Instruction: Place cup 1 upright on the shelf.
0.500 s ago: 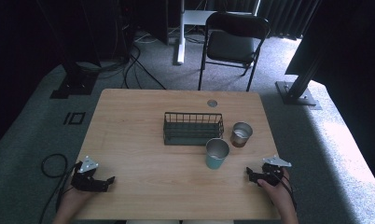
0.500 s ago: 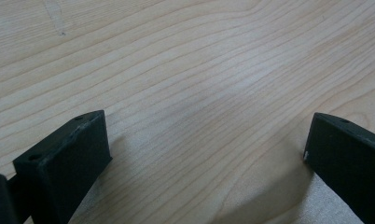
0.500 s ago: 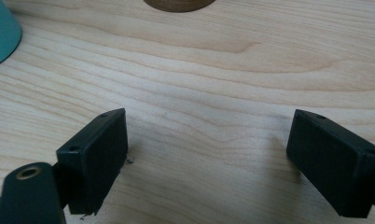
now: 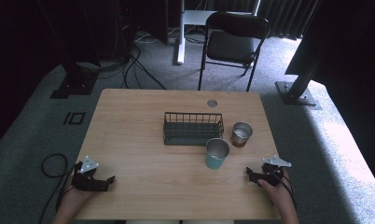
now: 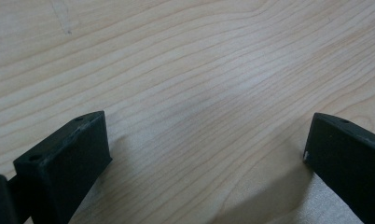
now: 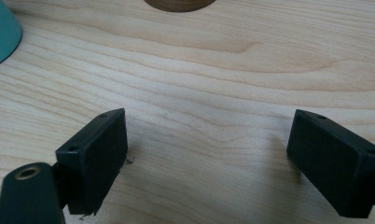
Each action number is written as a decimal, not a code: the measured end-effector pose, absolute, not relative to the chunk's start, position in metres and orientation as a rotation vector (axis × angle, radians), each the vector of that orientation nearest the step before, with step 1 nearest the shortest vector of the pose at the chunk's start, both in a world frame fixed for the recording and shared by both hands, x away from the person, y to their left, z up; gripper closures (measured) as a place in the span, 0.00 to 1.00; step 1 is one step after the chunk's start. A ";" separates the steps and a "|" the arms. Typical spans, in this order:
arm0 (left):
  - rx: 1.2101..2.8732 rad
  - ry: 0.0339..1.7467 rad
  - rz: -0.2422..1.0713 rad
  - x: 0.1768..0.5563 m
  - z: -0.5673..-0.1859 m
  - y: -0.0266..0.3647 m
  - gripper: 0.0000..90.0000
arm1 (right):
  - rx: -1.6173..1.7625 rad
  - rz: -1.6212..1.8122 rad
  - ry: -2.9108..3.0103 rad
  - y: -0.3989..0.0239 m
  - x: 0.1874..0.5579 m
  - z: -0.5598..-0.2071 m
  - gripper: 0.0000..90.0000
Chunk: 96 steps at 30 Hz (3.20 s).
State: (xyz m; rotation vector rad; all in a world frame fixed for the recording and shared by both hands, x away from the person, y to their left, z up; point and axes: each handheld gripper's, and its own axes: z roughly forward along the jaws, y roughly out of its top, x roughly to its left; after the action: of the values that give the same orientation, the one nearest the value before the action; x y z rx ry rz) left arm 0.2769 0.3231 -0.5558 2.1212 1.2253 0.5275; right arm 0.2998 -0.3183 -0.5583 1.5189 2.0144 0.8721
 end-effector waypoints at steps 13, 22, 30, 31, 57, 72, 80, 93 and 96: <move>2.135 1.179 0.486 0.278 -0.554 0.322 0.01 | 1.519 0.872 2.015 -0.318 0.300 -0.558 0.13; 2.143 1.129 0.453 0.279 -0.551 0.313 0.01 | 1.519 0.872 2.015 -0.318 0.300 -0.558 0.13; 2.143 1.096 0.452 0.282 -0.549 0.306 0.02 | 1.519 0.872 2.015 -0.318 0.300 -0.558 0.13; 2.146 1.088 0.449 0.282 -0.549 0.305 0.02 | 1.519 0.872 2.015 -0.318 0.300 -0.558 0.13; 2.200 0.943 0.381 0.292 -0.547 0.266 0.02 | 1.519 0.872 2.015 -0.318 0.300 -0.558 0.13; 2.224 0.842 0.320 0.302 -0.545 0.235 0.02 | 1.519 0.871 2.015 -0.318 0.300 -0.558 0.13; 2.223 0.781 0.309 0.306 -0.541 0.215 0.02 | 1.519 0.871 2.015 -0.318 0.300 -0.558 0.13; 2.216 0.673 0.297 0.311 -0.532 0.186 0.02 | 1.521 0.871 2.015 -0.318 0.300 -0.558 0.13; 2.210 0.652 0.302 0.313 -0.530 0.179 0.02 | 1.521 0.873 2.014 -0.318 0.300 -0.558 0.13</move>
State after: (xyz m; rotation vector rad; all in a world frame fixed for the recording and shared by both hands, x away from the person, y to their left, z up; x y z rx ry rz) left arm 0.3130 0.1793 -0.5300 2.2098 0.6523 0.3018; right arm 0.2997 -0.3182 -0.5583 1.5207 2.0144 0.8726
